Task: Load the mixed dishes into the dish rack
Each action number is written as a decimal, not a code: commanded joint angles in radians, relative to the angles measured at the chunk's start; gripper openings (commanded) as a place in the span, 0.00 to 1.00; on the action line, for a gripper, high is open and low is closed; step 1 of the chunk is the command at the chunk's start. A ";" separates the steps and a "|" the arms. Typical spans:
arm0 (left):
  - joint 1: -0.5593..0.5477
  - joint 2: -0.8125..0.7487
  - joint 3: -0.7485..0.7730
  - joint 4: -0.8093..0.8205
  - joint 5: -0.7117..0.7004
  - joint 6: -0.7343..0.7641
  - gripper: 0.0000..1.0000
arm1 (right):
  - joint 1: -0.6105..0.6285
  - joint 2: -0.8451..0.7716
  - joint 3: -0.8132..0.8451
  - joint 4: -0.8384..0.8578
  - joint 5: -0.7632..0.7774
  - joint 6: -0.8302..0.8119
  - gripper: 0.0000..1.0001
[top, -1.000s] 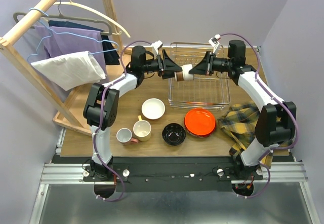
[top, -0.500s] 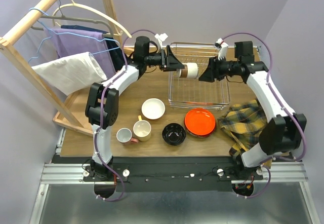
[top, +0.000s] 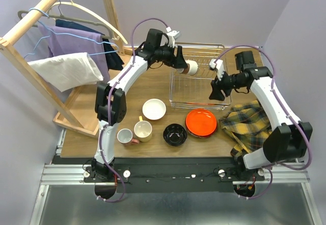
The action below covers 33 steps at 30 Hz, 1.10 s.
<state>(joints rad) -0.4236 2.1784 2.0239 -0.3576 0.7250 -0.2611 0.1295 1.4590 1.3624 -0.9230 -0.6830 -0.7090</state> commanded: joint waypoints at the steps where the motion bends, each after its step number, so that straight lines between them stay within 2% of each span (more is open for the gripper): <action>1: -0.006 -0.003 0.087 -0.124 -0.134 0.209 0.16 | -0.002 0.084 0.038 -0.206 0.063 -0.320 0.60; 5: -0.007 -0.002 0.148 -0.171 -0.173 0.256 0.15 | -0.002 0.136 0.053 -0.246 0.079 -0.426 0.59; 12: -0.006 0.086 0.329 -0.248 -0.237 0.356 0.15 | -0.002 0.218 0.079 -0.257 0.131 -0.498 0.55; 18: -0.007 0.130 0.392 -0.228 -0.301 0.384 0.12 | -0.004 0.239 0.063 -0.304 0.197 -0.633 0.40; 19: -0.009 0.139 0.397 -0.227 -0.314 0.385 0.12 | -0.004 0.241 0.060 -0.321 0.203 -0.648 0.32; 23: -0.012 0.156 0.418 -0.221 -0.383 0.418 0.11 | -0.002 0.236 0.052 -0.359 0.230 -0.707 0.14; 26: -0.012 0.165 0.432 -0.213 -0.401 0.433 0.11 | -0.004 0.210 0.024 -0.387 0.264 -0.770 0.09; 33: -0.029 0.158 0.426 -0.213 -0.392 0.428 0.10 | -0.004 0.136 -0.052 -0.425 0.322 -0.833 0.04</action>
<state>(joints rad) -0.4347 2.3428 2.4271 -0.5819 0.3504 0.1490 0.1295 1.6447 1.3636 -1.2362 -0.4446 -1.4681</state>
